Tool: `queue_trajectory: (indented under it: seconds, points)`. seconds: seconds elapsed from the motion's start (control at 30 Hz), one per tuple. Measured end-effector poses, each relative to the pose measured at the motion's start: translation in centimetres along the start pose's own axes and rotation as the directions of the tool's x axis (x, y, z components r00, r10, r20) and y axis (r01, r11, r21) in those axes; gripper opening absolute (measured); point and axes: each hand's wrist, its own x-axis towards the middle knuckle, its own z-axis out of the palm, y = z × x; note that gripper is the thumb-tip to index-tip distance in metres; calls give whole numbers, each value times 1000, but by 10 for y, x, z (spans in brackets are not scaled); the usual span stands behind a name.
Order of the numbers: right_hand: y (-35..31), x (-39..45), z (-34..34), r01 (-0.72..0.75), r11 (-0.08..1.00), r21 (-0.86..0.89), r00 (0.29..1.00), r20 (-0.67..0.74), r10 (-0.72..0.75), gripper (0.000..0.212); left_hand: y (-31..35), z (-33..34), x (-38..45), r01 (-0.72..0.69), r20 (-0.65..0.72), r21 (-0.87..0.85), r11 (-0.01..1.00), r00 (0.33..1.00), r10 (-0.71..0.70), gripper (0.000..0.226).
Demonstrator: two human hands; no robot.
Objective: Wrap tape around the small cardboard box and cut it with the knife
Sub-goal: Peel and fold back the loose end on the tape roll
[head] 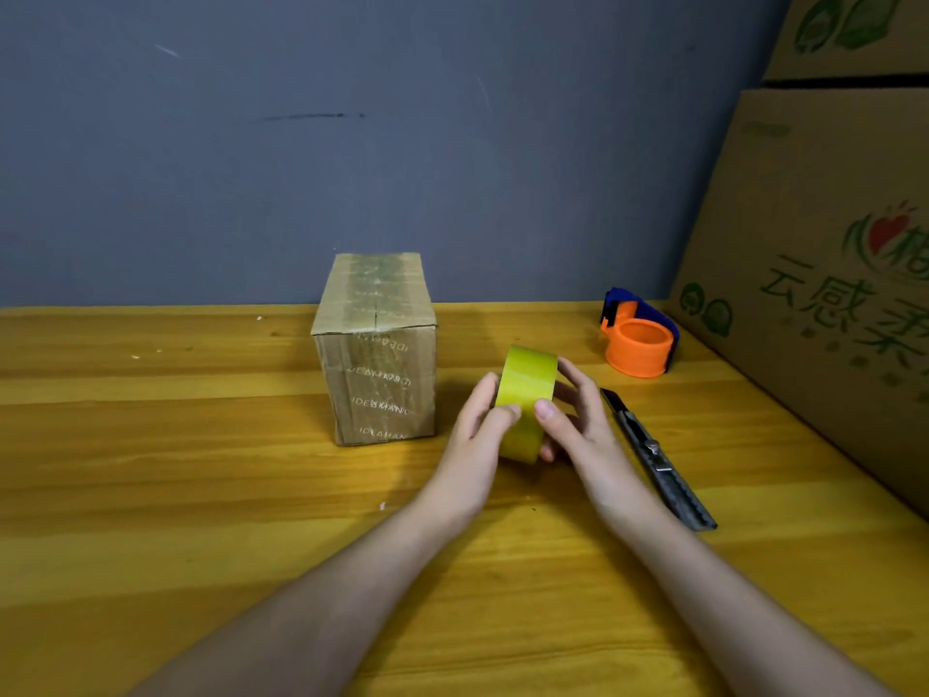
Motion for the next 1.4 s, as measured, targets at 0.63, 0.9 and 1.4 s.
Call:
queue_trajectory:
  seconds: [0.63,0.9,1.4]
  points:
    - [0,-5,-4,154,895,-419,986,6,-167,86,-9,-4,9,310,-121,-212,927,933,-340,45]
    - [1,-6,-3,164,891,-423,984,10,-177,83,-15,-6,10,250,-71,-253,935,959,-276,39]
    - [5,-5,-5,170,895,-413,983,6,-183,82,-15,-7,9,245,-7,-168,955,968,-250,38]
